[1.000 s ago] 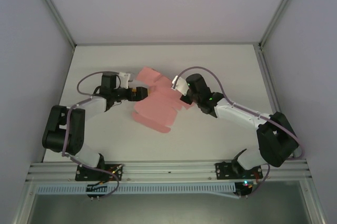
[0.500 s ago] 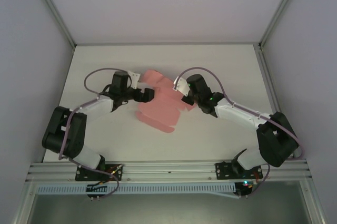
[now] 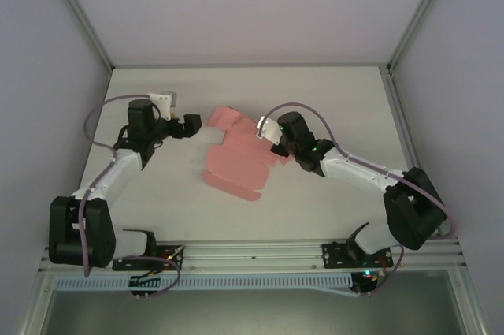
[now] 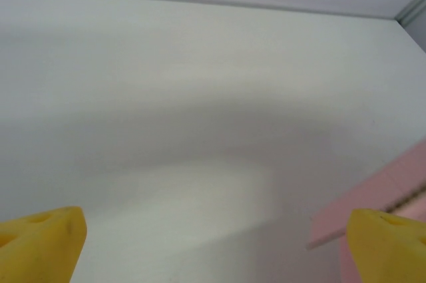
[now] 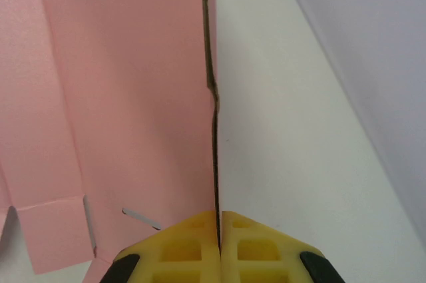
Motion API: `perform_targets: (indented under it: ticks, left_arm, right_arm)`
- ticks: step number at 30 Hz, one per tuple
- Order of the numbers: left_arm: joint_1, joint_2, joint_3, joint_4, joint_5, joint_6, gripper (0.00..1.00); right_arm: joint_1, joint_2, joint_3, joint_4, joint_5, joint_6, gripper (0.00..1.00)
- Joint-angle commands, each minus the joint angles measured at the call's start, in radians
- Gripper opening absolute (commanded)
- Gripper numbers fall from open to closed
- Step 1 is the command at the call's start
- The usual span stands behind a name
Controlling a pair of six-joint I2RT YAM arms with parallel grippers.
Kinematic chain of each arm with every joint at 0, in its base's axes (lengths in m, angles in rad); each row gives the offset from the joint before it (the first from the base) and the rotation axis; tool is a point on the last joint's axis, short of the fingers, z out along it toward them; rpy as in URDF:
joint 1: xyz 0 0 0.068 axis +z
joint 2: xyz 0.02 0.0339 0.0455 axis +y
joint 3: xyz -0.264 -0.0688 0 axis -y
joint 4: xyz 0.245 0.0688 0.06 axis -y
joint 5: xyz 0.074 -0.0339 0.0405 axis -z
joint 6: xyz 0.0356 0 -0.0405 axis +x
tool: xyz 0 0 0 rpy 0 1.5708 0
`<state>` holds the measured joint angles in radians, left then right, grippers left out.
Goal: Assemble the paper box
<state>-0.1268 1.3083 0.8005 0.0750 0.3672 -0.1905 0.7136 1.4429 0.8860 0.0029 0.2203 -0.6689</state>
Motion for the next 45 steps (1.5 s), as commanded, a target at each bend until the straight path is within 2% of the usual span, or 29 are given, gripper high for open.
perform_targets:
  ticks: [1, 7, 10, 15, 19, 22, 25, 27, 35, 38, 45]
  left_arm:
    - [0.032, 0.054, 0.054, 0.021, 0.029, -0.035, 1.00]
    - [0.044, 0.180, 0.114, 0.028, 0.033, -0.040, 1.00]
    - [0.046, 0.212, 0.113, 0.040, 0.039, -0.040, 1.00]
    - [0.046, 0.262, 0.126, 0.033, 0.042, -0.009, 1.00]
    - [0.066, 0.304, 0.145, 0.026, -0.002, 0.020, 1.00]
    - [0.079, 0.364, 0.185, 0.014, 0.011, 0.032, 1.00]
    - [0.076, 0.434, 0.249, -0.057, 0.064, 0.057, 1.00]
    - [0.076, 0.458, 0.239, -0.041, 0.089, 0.056, 1.00]
    - [0.039, 0.489, 0.195, -0.019, 0.198, 0.105, 1.00]
    - [0.015, 0.493, 0.196, -0.047, 0.221, 0.123, 0.94]
    - [-0.029, 0.460, 0.127, -0.041, 0.297, 0.146, 0.74]
  right_arm:
    - [0.039, 0.016, -0.019, 0.105, 0.146, -0.135, 0.05]
    - [0.094, 0.124, -0.014, 0.315, 0.395, -0.379, 0.04]
    - [0.100, 0.175, 0.008, 0.374, 0.443, -0.446, 0.04]
    - [0.128, 0.234, 0.006, 0.437, 0.458, -0.509, 0.04]
    - [0.166, 0.295, -0.030, 0.563, 0.500, -0.579, 0.03]
    - [0.175, 0.331, -0.048, 0.612, 0.514, -0.607, 0.02]
    - [0.178, 0.344, -0.054, 0.622, 0.512, -0.598, 0.01]
    - [0.181, 0.339, -0.068, 0.662, 0.510, -0.601, 0.01]
    - [0.181, 0.327, -0.073, 0.609, 0.501, -0.563, 0.01]
    - [0.182, 0.332, -0.071, 0.612, 0.506, -0.546, 0.00]
    - [0.178, 0.319, -0.062, 0.566, 0.489, -0.482, 0.00]
